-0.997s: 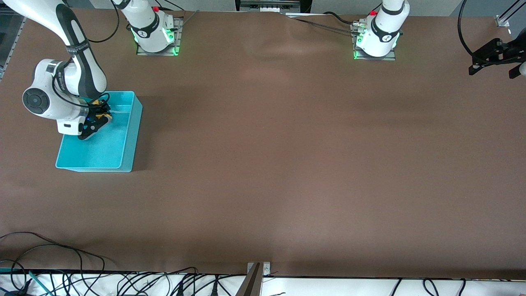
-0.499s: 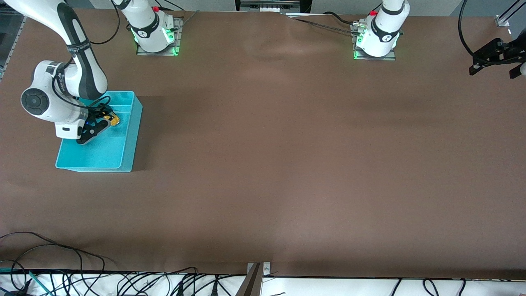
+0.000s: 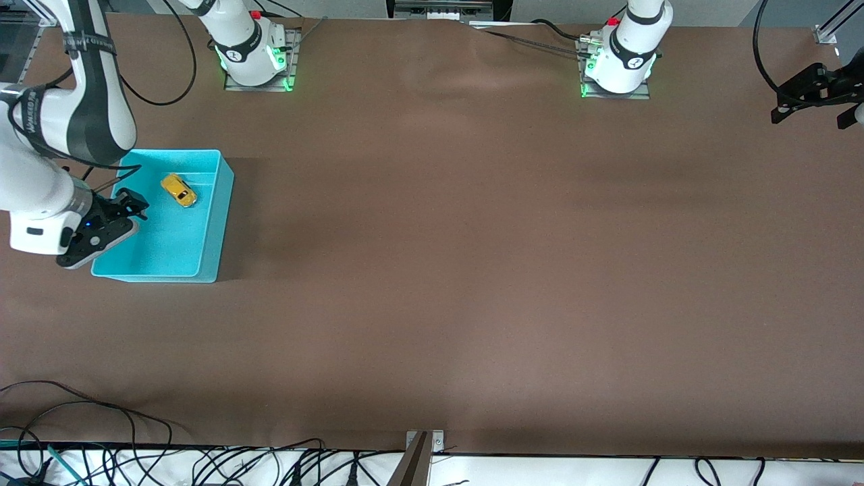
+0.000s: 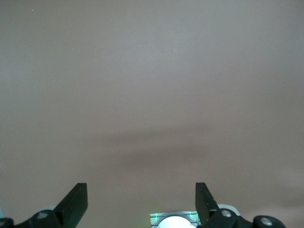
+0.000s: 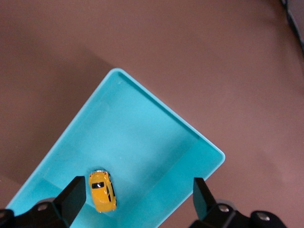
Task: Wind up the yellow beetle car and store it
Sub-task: 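Raise the open right gripper out of the bin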
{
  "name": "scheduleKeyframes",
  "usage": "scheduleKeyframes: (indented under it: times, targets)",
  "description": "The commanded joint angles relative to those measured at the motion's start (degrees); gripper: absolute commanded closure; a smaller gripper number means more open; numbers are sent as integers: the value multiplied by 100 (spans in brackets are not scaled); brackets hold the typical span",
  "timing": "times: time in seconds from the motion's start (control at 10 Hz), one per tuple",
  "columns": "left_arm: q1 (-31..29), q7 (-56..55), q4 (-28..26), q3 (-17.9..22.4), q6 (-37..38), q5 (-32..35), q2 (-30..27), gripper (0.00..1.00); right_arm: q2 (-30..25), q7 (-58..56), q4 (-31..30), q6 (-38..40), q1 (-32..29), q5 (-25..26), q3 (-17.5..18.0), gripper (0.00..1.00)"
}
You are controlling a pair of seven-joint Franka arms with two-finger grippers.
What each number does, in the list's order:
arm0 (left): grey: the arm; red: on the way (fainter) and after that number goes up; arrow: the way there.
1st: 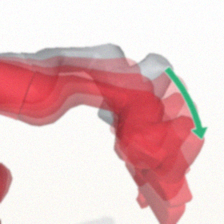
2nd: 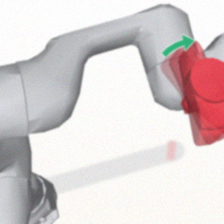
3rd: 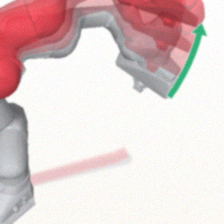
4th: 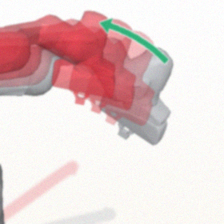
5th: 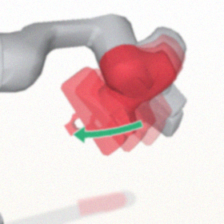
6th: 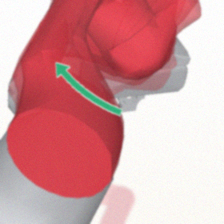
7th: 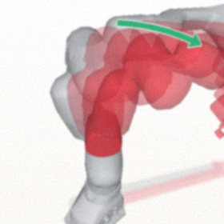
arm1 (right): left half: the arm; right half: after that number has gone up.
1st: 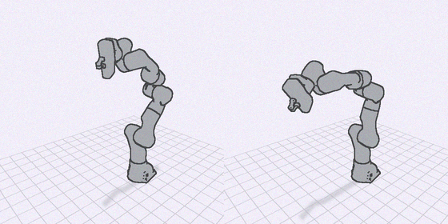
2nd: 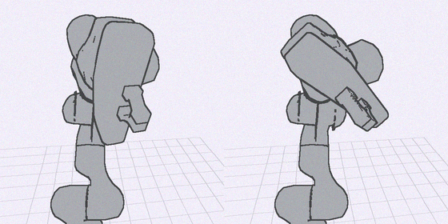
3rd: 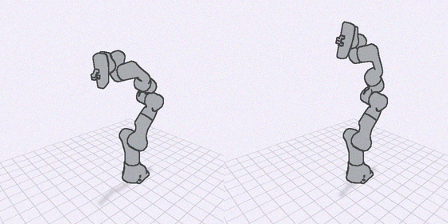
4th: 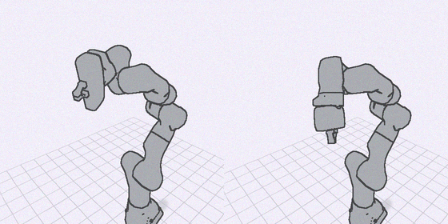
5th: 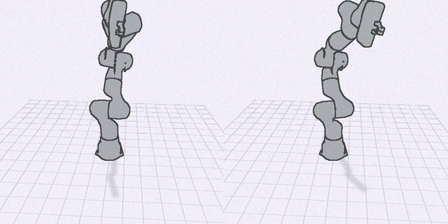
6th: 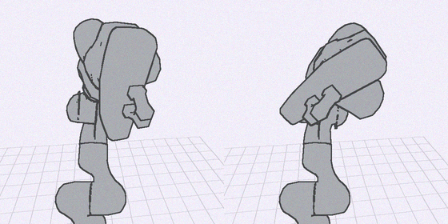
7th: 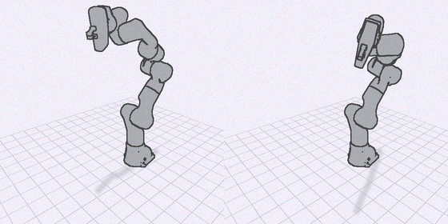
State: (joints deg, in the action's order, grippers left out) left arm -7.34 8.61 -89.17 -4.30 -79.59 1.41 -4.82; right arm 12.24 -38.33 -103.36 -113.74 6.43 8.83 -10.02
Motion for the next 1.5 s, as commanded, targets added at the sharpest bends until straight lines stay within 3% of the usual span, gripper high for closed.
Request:
scheduleKeyframes:
  times: [0.0,0.1,0.4,0.6,0.9,1.1,1.3,1.4]
  targets:
    - [-48,27,207,-18,145,-27,86,0,103,691,832,735,-2,-493,193,0]
    - [-48,35,207,-18,137,-27,86,0,103,1208,1026,1000,50,-897,228,0]
    - [-48,27,207,-18,145,-27,86,0,86,3018,1431,1599,297,-1006,377,0]
    - [-48,27,207,-18,145,-27,86,0,86,3226,1652,1793,367,-998,614,0]
    - [-48,27,207,-18,137,-27,86,0,7,4104,1670,2266,385,-989,633,0]
    - [-48,27,207,-18,137,-27,86,0,-168,4325,1591,2347,385,-901,598,0]
    - [-48,27,207,-18,137,-27,86,0,-983,4334,497,1807,376,-831,598,0]
    - [-48,27,207,-18,145,-27,86,0,-987,4325,518,1794,376,-822,598,0]
